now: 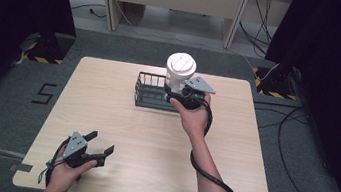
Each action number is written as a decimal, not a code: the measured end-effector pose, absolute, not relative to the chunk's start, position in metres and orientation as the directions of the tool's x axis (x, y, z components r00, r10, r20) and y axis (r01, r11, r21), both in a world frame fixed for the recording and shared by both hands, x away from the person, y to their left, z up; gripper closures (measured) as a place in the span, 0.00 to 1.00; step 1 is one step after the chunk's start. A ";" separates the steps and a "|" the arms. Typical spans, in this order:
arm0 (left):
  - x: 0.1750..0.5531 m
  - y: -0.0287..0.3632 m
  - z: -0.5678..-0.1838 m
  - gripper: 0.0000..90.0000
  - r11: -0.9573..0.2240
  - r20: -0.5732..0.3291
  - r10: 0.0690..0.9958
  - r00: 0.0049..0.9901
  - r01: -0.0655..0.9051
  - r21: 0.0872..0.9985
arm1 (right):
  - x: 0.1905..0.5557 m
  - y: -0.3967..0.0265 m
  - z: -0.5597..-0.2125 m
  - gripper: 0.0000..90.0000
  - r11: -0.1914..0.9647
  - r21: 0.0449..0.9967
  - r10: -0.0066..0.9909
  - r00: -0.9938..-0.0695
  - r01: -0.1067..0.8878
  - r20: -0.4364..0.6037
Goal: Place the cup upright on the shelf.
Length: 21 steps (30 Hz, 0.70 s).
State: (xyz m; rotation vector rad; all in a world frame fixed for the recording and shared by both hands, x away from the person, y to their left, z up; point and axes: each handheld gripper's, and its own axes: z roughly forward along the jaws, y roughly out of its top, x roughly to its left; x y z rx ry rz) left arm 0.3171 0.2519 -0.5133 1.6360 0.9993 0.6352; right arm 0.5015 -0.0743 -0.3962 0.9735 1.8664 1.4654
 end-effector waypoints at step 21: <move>0.317 0.252 -0.513 0.16 -0.078 -0.084 0.858 0.507 0.290 0.954 | 0.523 -0.065 -0.391 0.21 0.144 0.965 0.825 -0.565 0.221 0.006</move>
